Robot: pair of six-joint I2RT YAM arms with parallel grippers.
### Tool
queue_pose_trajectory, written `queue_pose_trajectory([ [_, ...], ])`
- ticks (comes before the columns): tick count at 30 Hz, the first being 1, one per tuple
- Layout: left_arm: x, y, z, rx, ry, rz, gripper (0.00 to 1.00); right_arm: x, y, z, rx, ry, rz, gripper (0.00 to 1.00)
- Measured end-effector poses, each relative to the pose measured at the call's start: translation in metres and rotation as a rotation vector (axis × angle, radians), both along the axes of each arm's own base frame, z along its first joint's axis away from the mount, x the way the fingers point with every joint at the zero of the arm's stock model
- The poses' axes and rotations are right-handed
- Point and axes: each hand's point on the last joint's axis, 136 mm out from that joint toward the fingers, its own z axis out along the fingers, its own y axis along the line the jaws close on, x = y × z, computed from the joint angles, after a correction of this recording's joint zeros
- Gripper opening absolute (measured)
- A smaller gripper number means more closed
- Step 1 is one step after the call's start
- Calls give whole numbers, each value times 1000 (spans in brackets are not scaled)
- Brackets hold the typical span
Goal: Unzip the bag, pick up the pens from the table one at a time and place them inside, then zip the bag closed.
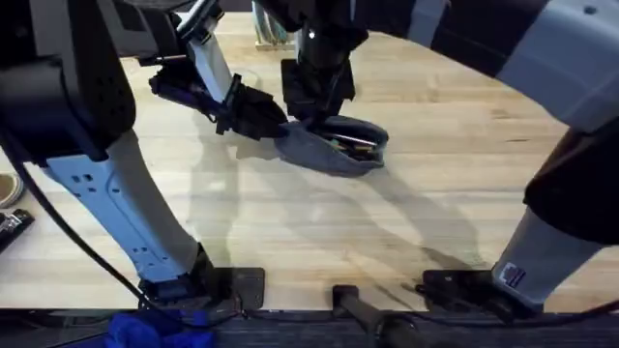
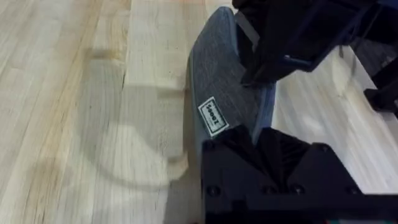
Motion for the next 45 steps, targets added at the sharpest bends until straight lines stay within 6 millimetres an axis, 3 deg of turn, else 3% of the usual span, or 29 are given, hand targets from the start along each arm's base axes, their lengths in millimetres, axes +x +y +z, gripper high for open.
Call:
queue_pose_trajectory([
  [14,1,-1,1,-8,-2,6,42,3,-3,-1,24,24,-43,32],
  [21,-1,1,-5,18,-9,-14,42,-2,-3,-15,38,48,-46,32],
  [30,-2,-2,-1,0,5,-5,42,-4,-9,-8,69,40,-43,32],
  [45,-1,-3,0,-8,5,-1,41,-4,-12,-7,107,68,117,33],
])
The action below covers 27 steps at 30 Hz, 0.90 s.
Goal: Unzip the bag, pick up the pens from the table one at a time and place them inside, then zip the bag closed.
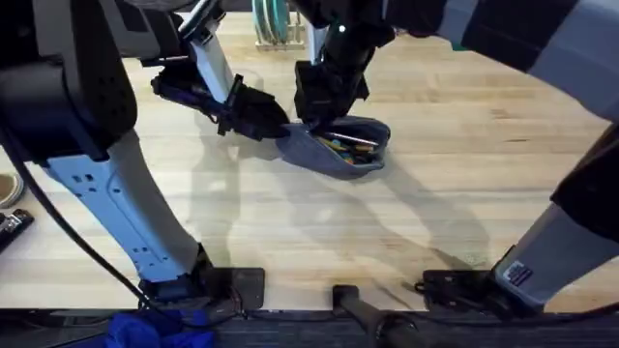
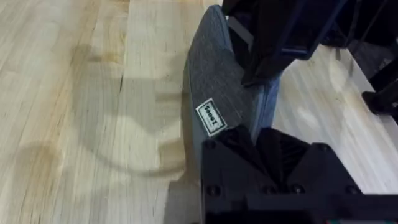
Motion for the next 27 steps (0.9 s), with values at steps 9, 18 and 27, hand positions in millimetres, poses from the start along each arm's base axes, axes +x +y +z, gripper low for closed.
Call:
queue_pose_trajectory([
  [9,0,-3,1,-7,-1,-3,41,-2,-5,0,3,25,23,34],
  [18,-1,-5,3,-13,7,-3,41,-14,-14,5,10,17,34,35],
  [27,-4,-9,2,-17,16,-12,41,-19,-33,3,17,16,38,34],
])
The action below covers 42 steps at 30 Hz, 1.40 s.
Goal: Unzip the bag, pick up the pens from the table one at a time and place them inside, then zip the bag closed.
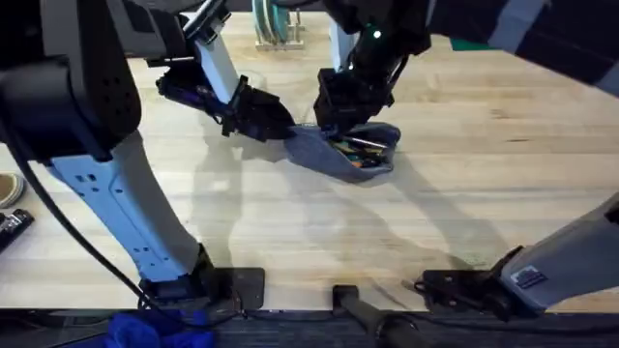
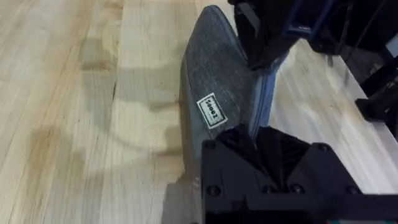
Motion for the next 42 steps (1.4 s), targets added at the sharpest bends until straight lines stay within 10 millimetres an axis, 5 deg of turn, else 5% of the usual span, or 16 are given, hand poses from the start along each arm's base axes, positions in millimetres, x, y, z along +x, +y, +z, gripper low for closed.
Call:
queue_pose_trajectory([
  [25,2,2,-2,4,-18,2,41,5,-59,-18,-8,73,-80,35],
  [33,6,16,-5,21,-22,33,41,3,-124,-7,-96,47,-184,36],
  [42,5,16,-6,27,-23,27,41,-8,-128,-18,-113,67,-148,34],
])
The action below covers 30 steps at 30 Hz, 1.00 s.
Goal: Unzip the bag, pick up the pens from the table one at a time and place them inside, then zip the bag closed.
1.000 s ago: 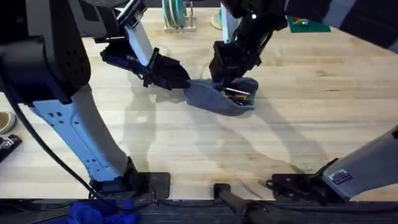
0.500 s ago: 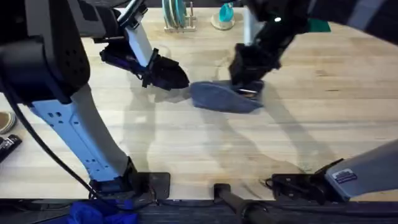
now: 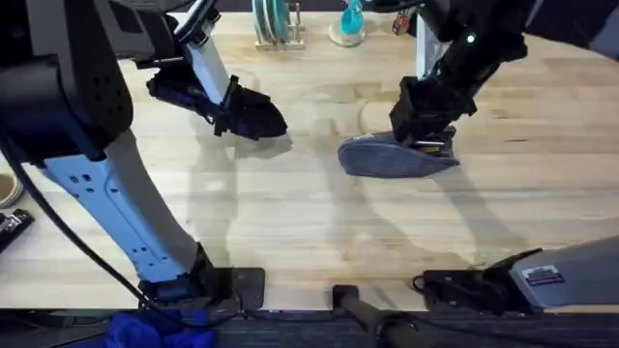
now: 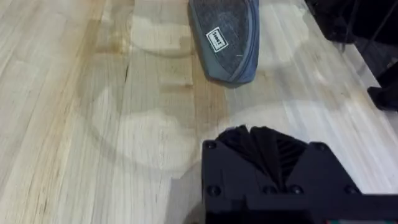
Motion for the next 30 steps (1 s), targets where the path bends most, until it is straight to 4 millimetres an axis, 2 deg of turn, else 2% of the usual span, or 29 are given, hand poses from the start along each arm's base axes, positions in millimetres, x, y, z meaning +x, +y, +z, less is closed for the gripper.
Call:
queue_pose_trajectory([
  [30,0,0,0,0,0,0,41,2,1,0,4,-10,6,34],
])
